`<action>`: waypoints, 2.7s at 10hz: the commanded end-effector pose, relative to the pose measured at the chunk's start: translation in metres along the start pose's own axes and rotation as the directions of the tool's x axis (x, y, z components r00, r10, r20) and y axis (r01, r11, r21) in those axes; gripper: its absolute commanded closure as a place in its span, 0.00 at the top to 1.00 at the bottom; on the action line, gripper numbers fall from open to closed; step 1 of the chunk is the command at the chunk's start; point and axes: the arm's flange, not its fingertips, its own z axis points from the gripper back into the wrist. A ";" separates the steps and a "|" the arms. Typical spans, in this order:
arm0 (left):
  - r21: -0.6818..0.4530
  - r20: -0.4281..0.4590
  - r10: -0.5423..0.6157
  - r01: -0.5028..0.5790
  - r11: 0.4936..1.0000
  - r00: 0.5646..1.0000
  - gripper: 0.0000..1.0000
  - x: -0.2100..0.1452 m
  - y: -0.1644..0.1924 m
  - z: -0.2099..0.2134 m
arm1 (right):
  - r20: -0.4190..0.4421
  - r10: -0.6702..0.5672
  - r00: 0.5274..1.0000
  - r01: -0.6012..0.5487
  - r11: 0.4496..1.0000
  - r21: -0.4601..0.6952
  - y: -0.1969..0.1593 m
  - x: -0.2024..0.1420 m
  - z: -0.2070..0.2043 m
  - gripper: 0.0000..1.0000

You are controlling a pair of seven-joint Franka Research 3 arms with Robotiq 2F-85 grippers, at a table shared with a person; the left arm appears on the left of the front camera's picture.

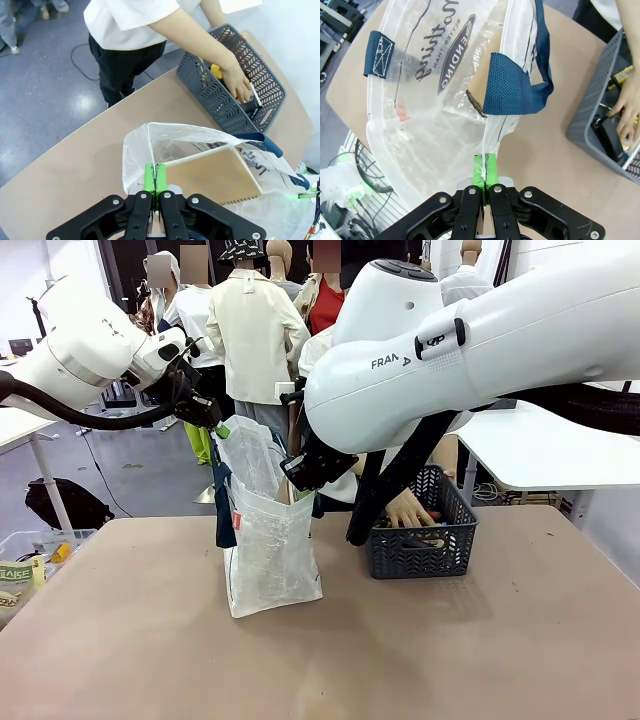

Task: Transfer purchased items from the store into the shopping bag.
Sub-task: Move the Reusable shopping bag to the right side of the table.

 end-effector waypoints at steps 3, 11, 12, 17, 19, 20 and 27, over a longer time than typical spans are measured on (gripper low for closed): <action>0.001 0.003 0.002 -0.002 1.000 1.000 0.00 0.000 0.002 0.002 | 0.003 0.011 1.000 -0.011 1.000 -0.003 -0.001 0.000 0.001 0.00; 0.001 0.003 0.002 -0.002 1.000 1.000 0.00 0.000 0.002 0.002 | 0.003 0.011 1.000 -0.011 1.000 -0.003 -0.001 0.000 0.001 0.00; 0.001 0.003 0.002 -0.002 1.000 1.000 0.00 0.000 0.002 0.002 | 0.003 0.011 1.000 -0.011 1.000 -0.003 -0.001 0.000 0.001 0.00; 0.001 0.003 0.002 -0.002 1.000 1.000 0.00 0.000 0.002 0.002 | 0.003 0.011 1.000 -0.011 1.000 -0.003 -0.001 0.000 0.001 0.00; 0.001 0.003 0.002 -0.002 1.000 1.000 0.00 0.000 0.002 0.002 | 0.003 0.011 1.000 -0.011 1.000 -0.003 -0.001 0.000 0.001 0.00; 0.001 0.003 0.002 -0.002 1.000 1.000 0.00 0.000 0.002 0.002 | 0.003 0.011 1.000 -0.011 1.000 -0.003 -0.001 0.000 0.001 0.00; 0.001 0.003 0.002 -0.002 1.000 1.000 0.00 0.000 0.002 0.002 | 0.003 0.011 1.000 -0.011 1.000 -0.003 -0.001 0.000 0.001 0.00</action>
